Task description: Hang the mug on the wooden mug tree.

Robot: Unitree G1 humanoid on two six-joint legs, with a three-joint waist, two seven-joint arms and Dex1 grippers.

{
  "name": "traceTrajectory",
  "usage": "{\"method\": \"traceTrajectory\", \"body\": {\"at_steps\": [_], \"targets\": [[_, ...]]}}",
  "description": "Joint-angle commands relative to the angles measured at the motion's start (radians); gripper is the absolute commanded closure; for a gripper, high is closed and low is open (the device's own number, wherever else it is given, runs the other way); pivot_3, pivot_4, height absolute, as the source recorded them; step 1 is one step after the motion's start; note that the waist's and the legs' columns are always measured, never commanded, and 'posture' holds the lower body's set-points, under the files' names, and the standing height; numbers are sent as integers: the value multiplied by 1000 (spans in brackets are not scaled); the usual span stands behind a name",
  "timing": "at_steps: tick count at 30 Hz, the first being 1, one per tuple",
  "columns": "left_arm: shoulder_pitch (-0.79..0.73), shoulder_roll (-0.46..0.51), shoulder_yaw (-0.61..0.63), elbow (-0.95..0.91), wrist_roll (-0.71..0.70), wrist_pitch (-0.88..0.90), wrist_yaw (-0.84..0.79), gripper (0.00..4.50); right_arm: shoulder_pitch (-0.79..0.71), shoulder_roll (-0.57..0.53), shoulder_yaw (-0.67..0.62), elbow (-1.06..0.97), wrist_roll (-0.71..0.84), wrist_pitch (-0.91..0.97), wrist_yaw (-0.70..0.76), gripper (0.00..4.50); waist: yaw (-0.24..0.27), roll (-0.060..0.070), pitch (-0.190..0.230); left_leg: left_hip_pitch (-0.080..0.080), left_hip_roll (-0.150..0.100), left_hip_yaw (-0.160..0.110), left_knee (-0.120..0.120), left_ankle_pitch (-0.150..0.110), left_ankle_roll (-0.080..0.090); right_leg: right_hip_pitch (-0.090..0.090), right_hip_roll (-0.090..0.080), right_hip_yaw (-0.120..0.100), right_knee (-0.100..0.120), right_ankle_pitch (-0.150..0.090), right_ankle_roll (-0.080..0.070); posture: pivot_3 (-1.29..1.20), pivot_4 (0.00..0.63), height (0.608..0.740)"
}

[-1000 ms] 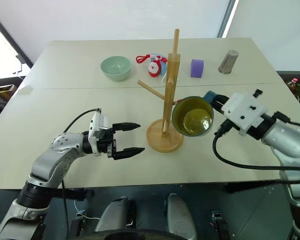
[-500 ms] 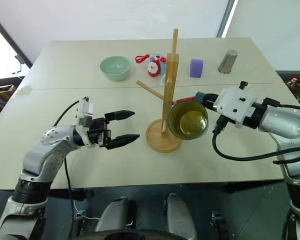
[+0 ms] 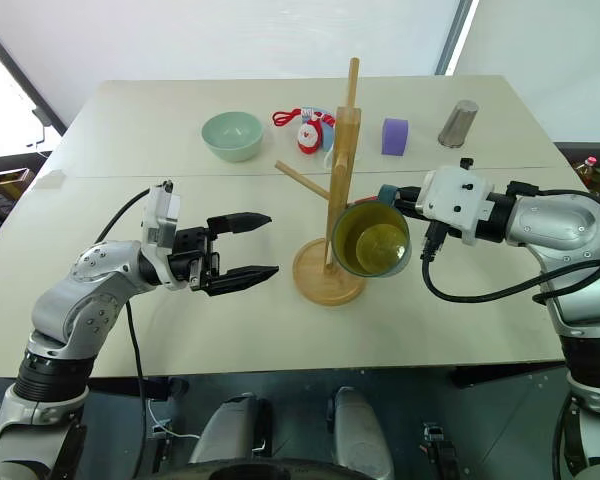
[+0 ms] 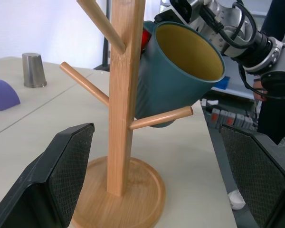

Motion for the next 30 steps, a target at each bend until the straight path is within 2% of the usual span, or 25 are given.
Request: {"method": "traceTrajectory", "body": {"at_steps": [1, 4, 7, 11, 15, 18, 21, 26, 30], "targets": [[-11, -2, -2, -32, 1, -9, 5, 0, -48, -4, -14, -11, 9, -7, 5, 2593, 0, 0, 0, 0, 0, 0, 0, 0, 0, 0, 0, 0, 0, 0, 0, 0, 150, 740], [-14, -7, -7, -28, 7, -13, 8, 0, -56, -6, -20, -11, -22, -27, -15, 1042, 0, 0, 0, 0, 0, 0, 0, 0, 0, 0, 0, 0, 0, 0, 0, 0, 150, 740], [-10, -10, -4, -21, 15, -15, 15, 0, -38, -22, -49, -16, -33, -13, -31, 1042, 0, 0, 0, 0, 0, 0, 0, 0, 0, 0, 0, 0, 0, 0, 0, 0, 150, 740], [17, -18, 7, 14, 60, -22, 70, 0, 61, -14, -160, -36, -5, 53, -81, 1042, 7, 0, 0, 0, 0, 0, 0, 0, 0, 0, 0, 0, 0, 0, 0, 0, 150, 740], [63, -50, 45, 70, 122, -57, 177, 0, 218, 110, -301, -102, 109, 201, -195, 1042, 4, 0, 0, 0, 0, -1, 0, 0, 0, 1, -1, 0, 0, 0, 0, 0, 150, 740], [96, -101, 91, 131, 171, -102, 292, 0, 310, 261, -364, -103, 173, 227, -305, 1042, 1, -1, -1, 1, 1, -1, 0, 0, 0, 2, -1, 0, 0, 0, 0, 0, 150, 740], [122, -142, 112, 187, 240, -155, 393, 0, 372, 383, -371, -52, 148, 156, -384, 1042, -2, 0, -1, 2, 1, 0, 0, 0, 0, 2, -1, 1, 3, 0, 0, 0, 150, 740], [159, -195, 129, 262, 354, -245, 545, 0, 419, 510, -329, 14, 144, 80, -442, 1042, -2, 0, -1, 3, 0, 0, 1, 0, -1, 2, 0, 1, 4, 0, 0, 0, 150, 740], [208, -213, 130, 257, 392, -293, 583, 0, 410, 554, -284, 104, 102, -5, -452, 1042, -2, 0, -1, 3, 1, 0, 0, 0, 0, 1, 0, 1, 4, 0, 0, 0, 150, 740]]}}
